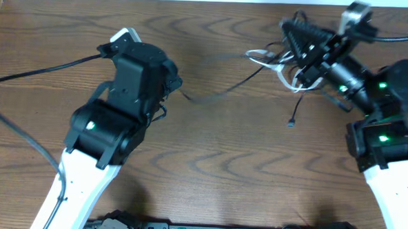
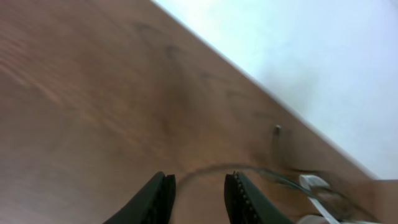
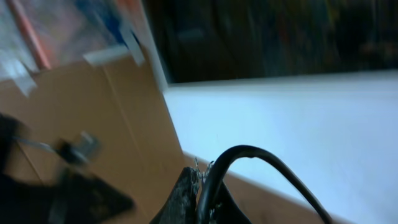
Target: Untangle cables
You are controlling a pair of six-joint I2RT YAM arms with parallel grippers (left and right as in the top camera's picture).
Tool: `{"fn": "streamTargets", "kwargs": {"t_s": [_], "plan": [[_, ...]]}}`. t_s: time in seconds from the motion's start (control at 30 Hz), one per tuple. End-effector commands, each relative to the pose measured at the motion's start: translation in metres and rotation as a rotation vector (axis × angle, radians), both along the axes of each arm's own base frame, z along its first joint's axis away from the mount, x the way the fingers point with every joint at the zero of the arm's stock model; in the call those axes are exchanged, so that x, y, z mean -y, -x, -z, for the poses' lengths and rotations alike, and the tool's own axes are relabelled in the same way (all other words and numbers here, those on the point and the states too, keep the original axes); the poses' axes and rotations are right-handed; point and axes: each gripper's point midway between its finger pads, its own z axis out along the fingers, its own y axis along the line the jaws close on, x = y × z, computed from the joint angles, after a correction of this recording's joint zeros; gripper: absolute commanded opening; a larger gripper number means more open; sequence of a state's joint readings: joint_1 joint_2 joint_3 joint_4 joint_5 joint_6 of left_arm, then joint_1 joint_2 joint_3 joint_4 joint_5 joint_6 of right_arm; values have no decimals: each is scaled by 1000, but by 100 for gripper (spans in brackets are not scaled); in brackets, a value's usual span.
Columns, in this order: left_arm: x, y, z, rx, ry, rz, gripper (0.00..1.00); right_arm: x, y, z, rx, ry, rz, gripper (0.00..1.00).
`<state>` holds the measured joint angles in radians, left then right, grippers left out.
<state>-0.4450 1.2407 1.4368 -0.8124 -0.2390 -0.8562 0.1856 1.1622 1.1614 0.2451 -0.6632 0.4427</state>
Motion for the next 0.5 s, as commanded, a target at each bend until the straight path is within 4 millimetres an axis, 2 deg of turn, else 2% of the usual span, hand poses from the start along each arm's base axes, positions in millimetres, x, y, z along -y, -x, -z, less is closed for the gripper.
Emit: {"fn": "streamTargets", "kwargs": {"t_s": [0.0, 0.1, 0.17, 0.23, 0.3, 0.33, 0.4, 0.43, 0.47], "plan": [[-10, -5, 15, -45, -81, -38, 40, -5, 18, -43, 67, -38, -44, 1], [-10, -4, 31, -107, -111, -35, 46, -2, 27, -71, 127, -52, -42, 1], [-8, 0, 44, -167, -123, -19, 51, -2, 32, -82, 157, -59, -43, 1], [-5, 5, 54, -217, -122, 3, 53, -4, 32, -83, 156, -66, -39, 1], [-2, 8, 61, -250, -117, 21, 53, -15, 28, -76, 128, -65, -62, 1], [1, 9, 63, -262, -108, 33, 53, -27, 21, -68, 101, -70, -91, 1], [2, 10, 64, -266, -101, 40, 54, -35, 14, -68, 79, -113, -105, 1], [3, 11, 64, -267, -100, 41, 59, -37, 11, -73, 72, -158, -109, 1], [2, 11, 64, -269, -100, 41, 69, -36, 8, -79, 76, -205, -108, 1]]}}
